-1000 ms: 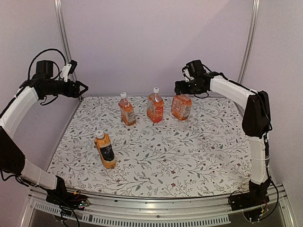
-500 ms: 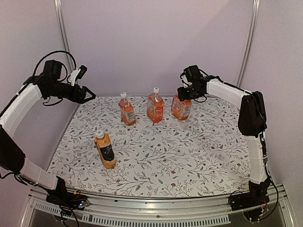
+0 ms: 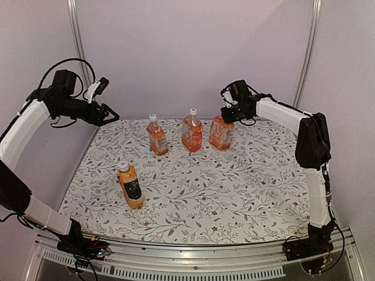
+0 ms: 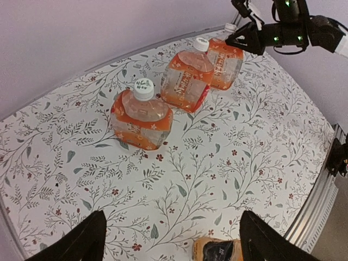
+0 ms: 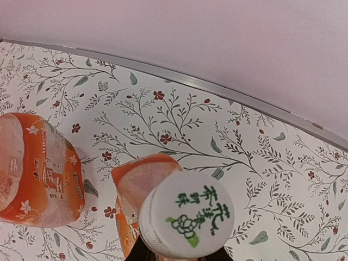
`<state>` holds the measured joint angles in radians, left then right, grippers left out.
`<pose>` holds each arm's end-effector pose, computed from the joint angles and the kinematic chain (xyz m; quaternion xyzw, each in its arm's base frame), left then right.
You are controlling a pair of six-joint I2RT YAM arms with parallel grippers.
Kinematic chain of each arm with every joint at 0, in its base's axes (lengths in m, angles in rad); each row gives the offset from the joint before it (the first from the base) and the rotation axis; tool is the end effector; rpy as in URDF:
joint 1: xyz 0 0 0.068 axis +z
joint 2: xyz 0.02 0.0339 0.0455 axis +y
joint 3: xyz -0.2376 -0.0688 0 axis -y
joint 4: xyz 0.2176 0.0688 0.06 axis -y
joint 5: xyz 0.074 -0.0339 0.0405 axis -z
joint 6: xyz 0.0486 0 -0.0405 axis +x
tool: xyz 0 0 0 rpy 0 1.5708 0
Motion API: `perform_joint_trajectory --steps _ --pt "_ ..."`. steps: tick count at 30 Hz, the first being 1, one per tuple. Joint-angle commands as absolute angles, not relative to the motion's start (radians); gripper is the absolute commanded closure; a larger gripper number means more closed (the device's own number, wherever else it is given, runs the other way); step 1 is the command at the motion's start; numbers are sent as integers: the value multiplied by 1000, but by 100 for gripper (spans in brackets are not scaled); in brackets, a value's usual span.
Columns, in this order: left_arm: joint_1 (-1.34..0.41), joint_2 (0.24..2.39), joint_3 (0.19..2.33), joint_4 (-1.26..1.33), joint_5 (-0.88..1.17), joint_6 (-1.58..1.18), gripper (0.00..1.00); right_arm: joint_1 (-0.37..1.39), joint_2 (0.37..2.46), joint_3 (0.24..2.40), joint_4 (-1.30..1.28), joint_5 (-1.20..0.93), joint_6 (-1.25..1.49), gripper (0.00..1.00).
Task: Unscrew the bottle caps
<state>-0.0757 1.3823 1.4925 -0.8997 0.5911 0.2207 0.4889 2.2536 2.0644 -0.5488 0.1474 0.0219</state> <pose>0.2629 -0.0471 0.3493 0.2403 0.8585 -0.2422 0.3828 0.4317 0.2216 0.2337 -0.1821 0.8942 0.0367 0.4073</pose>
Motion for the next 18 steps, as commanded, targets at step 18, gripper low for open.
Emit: perform_joint_trajectory --steps 18 --pt "-522 1428 1934 -1313 601 425 25 718 1269 1465 -503 -251 -122 96"
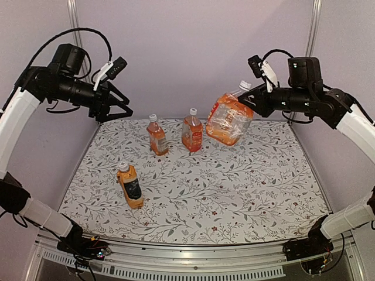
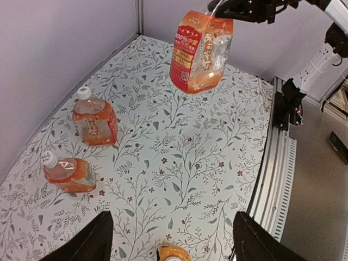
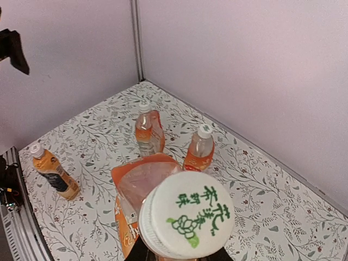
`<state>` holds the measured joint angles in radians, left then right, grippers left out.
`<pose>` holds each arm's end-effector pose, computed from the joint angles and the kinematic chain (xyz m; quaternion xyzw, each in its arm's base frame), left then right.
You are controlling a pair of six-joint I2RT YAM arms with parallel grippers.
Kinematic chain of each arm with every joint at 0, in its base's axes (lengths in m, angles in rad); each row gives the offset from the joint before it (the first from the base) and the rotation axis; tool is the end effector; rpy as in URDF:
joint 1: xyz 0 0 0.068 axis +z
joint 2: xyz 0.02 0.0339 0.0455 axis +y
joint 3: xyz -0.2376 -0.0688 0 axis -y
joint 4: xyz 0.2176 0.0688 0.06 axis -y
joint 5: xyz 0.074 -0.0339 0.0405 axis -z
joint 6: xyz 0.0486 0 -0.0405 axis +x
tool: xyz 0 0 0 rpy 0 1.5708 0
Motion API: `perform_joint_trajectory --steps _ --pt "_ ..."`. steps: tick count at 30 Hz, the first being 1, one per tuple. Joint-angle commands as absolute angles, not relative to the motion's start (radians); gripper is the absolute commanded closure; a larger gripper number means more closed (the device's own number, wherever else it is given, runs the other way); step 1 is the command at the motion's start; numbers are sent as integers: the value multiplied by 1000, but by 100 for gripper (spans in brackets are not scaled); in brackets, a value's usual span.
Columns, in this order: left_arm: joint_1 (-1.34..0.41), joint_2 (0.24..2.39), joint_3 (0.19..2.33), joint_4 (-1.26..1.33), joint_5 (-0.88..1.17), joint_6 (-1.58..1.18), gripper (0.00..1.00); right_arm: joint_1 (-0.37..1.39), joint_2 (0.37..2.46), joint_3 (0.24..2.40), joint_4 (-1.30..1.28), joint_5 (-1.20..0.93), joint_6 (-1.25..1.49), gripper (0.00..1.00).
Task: Unscrew the bottle caps
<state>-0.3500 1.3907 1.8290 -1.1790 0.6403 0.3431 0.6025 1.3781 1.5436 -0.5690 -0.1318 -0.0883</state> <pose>0.2083 -0.1070 0.4177 0.4144 0.7739 -0.2893 0.3817 0.2366 0.1705 0.3938 -0.3161 0.7712 0.1930 0.5178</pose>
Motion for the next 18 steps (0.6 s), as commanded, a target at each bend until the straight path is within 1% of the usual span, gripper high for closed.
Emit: perform_joint_trajectory --steps 1,2,4,6,7,10,13,18 --pt "-580 1424 1945 -1309 578 453 24 750 1239 1453 -479 -249 -111 96" --pt "-635 1414 1938 -1291 570 492 21 788 1210 1443 -458 -248 -103 96" --pt "-756 1369 1874 -1185 532 535 13 862 1185 1432 -418 -242 -97 97" --pt "-849 1321 1769 -985 461 477 7 919 1173 1425 -386 -244 -97 97" --pt "-870 1314 1727 -899 450 434 6 947 1172 1425 -377 -246 -100 97" --pt "-890 1350 1706 -781 480 344 7 1001 1180 1432 -372 -255 -112 98" --pt "-904 1387 1692 -728 521 284 9 1020 1205 1459 -400 -253 -120 98" --pt "-942 1416 1674 -689 510 239 11 1029 1231 1477 -404 -271 -120 99"
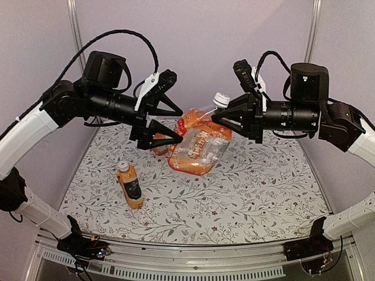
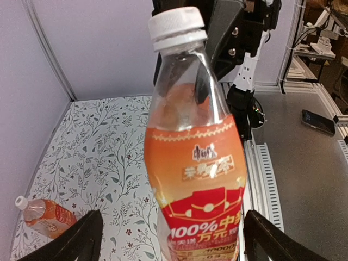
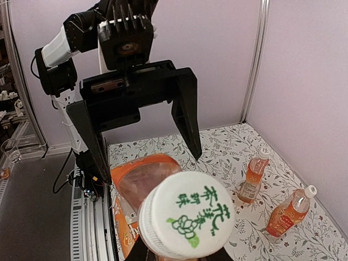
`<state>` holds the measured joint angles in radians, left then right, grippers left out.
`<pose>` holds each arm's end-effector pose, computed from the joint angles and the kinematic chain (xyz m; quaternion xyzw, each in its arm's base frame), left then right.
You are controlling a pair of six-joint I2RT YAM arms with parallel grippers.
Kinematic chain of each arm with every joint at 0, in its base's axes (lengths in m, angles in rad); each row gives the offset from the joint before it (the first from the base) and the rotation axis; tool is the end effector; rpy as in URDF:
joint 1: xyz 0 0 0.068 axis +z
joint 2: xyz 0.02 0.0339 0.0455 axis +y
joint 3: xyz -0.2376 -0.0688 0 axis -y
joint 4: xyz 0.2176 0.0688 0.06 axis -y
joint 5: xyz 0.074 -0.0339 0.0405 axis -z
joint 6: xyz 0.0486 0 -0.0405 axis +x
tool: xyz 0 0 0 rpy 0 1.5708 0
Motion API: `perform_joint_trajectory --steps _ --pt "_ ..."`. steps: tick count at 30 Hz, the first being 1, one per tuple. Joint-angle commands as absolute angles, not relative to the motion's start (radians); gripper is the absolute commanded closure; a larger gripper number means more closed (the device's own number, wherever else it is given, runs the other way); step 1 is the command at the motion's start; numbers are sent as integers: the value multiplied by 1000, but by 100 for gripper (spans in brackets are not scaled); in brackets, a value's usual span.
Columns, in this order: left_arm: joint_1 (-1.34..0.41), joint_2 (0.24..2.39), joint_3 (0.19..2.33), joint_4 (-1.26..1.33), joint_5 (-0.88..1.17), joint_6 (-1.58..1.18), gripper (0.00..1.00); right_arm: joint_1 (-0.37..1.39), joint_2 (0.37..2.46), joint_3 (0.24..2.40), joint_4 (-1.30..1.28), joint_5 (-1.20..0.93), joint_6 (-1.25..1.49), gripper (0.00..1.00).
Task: Unscrew the bottle caps
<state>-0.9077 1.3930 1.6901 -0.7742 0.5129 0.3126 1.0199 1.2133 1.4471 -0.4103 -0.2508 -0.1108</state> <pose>0.1485 -0.2289 0.4150 0.5815 0.6016 -0.3546 0.4174 0.1226 0.2226 0.4236 -0.4753 0.5993 0.3658 0.5302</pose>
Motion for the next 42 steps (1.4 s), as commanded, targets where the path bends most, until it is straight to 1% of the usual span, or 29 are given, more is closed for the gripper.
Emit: perform_joint_trajectory --steps 1,5,8,10,13,18,19,20,21,23,25,27,30,32,34,39,42 --pt "-945 1426 1676 -687 517 228 11 1031 1235 1478 -400 -265 -121 100" --pt "-963 1430 1662 -690 523 249 11 1030 1243 1478 -387 -226 -124 100" --pt "-963 1429 1638 -697 488 251 17 1031 1243 1473 -366 -257 -122 100" --pt "-964 1423 1624 -698 485 258 20 1031 1243 1474 -364 -253 -125 100" --pt "-965 1415 1612 -700 486 270 30 1031 1241 1474 -364 -239 -130 100" --pt "-965 1409 1620 -702 478 273 59 1030 1247 1481 -365 -242 -130 99" --pt "-965 1406 1620 -701 474 274 64 1030 1248 1482 -367 -238 -129 96" --pt "-965 1402 1619 -700 469 276 69 1030 1250 1483 -369 -236 -128 89" --pt "-965 1395 1616 -700 457 277 72 1030 1250 1482 -369 -229 -126 76" --pt "-965 1382 1609 -698 409 284 79 1030 1248 1482 -375 -208 -114 45" --pt "-965 1364 1593 -679 333 295 82 1030 1243 1483 -386 -177 -98 24" --pt "-965 1345 1571 -642 224 316 84 1030 1237 1487 -401 -143 -66 15" --pt "-965 1324 1537 -558 30 403 87 1030 1224 1504 -440 -110 13 10" --pt "-968 1315 1509 -489 -102 480 91 1030 1223 1525 -465 -86 86 9" --pt "-971 1310 1474 -421 -214 566 92 1030 1227 1546 -492 -34 168 10" --pt "-999 1292 1360 -277 -348 807 92 1031 1274 1635 -599 149 333 15" --pt "-1016 1287 1314 -209 -391 904 92 1030 1345 1739 -683 181 383 17"
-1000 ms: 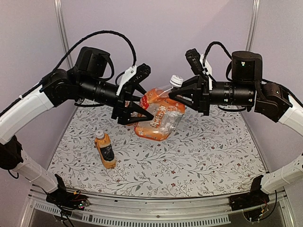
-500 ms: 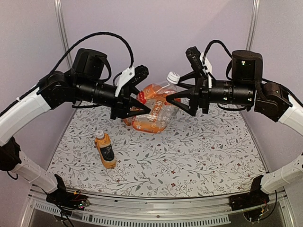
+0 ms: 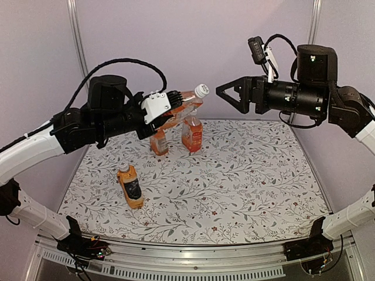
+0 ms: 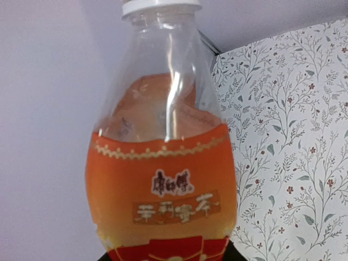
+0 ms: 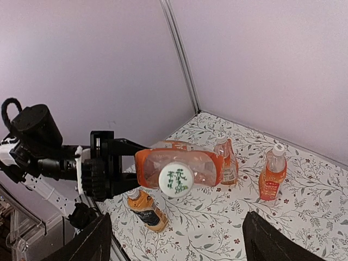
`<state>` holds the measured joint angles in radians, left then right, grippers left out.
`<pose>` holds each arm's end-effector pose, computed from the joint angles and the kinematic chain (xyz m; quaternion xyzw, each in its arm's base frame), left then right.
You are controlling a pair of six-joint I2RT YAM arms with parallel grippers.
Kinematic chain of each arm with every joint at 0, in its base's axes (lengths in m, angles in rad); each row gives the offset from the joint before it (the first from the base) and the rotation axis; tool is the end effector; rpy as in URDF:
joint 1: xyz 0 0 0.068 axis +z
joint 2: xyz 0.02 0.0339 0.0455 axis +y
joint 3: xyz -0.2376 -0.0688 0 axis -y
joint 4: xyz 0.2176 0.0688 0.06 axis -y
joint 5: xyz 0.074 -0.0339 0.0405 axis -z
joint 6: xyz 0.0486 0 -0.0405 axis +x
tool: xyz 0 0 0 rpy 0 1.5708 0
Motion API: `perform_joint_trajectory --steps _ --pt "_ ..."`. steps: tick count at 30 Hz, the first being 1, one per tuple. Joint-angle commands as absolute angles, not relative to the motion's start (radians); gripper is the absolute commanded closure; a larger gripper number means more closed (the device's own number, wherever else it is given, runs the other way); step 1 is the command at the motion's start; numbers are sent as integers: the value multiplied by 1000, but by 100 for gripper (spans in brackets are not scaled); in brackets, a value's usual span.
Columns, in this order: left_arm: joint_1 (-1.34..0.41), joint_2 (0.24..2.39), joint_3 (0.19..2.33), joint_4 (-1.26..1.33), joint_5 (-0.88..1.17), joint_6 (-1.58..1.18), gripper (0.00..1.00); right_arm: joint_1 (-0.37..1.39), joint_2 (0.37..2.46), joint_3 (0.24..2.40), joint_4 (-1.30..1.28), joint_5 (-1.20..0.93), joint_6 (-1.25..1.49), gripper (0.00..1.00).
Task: Unscrew the bottle caps
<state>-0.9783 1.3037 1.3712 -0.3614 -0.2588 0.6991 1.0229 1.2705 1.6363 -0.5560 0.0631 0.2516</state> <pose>0.1701 -0.2304 0.3822 0.5409 0.5895 0.0204 0.5996 0.1338 0.2133 0.4512 -0.2713 0.7216 0.3591 0.5260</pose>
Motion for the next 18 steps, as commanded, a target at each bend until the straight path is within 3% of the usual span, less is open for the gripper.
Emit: perform_joint_trajectory --steps 1,12,18 --pt "-1019 1286 1303 -194 -402 922 92 1031 1363 1765 -708 178 390 17" --pt "-1043 1287 1256 -138 -429 1005 91 1030 1494 1884 -769 128 396 34" --pt "-1045 1287 1256 -133 -419 1012 91 1031 1516 1889 -770 98 390 52"
